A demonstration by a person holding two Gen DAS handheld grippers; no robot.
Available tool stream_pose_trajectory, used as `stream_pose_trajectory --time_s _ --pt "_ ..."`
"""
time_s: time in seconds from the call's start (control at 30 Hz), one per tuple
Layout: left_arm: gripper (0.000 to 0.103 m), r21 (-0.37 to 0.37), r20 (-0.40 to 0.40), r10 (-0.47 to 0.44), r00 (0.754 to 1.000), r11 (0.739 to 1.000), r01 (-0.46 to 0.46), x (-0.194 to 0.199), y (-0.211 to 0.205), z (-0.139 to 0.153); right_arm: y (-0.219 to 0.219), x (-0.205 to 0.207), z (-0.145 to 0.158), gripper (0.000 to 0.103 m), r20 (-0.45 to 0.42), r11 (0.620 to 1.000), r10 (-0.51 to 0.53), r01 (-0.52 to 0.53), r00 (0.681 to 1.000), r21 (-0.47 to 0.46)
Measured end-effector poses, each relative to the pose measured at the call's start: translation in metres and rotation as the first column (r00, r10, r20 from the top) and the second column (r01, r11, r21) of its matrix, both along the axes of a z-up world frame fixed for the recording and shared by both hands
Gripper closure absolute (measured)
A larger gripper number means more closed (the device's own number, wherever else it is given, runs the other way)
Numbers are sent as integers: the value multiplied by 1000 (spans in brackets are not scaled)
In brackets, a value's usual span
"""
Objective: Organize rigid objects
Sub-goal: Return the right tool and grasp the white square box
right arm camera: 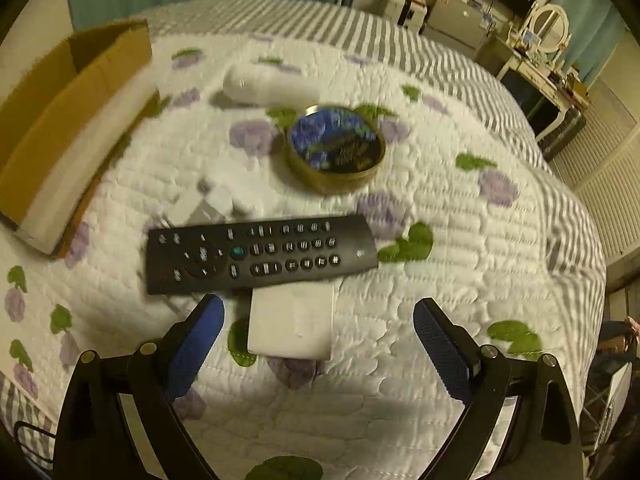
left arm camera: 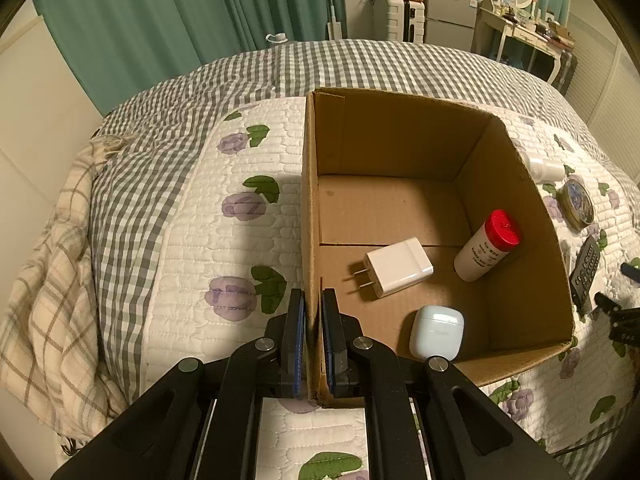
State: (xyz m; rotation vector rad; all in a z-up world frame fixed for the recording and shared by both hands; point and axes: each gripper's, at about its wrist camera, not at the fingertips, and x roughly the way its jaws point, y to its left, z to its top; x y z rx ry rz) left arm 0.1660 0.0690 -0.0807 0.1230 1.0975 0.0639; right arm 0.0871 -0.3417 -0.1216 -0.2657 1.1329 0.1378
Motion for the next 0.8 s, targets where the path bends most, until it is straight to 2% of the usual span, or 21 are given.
stream_pose_trajectory --time_s 0.23,0.43,0.5,0.6,0.8 --pt "95 -2 -1 0 1000 1000 0 0 0 0 5 0 -13 10 -36 999 -6 5 999 -43" --pt "95 -4 -1 -1 1000 1000 1 -1 0 0 14 3 -28 41 -100 998 14 -20 995 -64" --pt "95 -4 0 -1 1000 1000 1 -1 -1 0 15 3 -30 47 -112 998 21 -27 993 -53" --pt "95 0 -2 2 1000 1000 -2 -1 -2 0 16 2 -31 51 -115 998 27 -33 993 -53" --pt "95 -7 3 4 1000 1000 -4 -1 -3 0 24 -3 -32 52 -105 994 41 -51 994 -92"
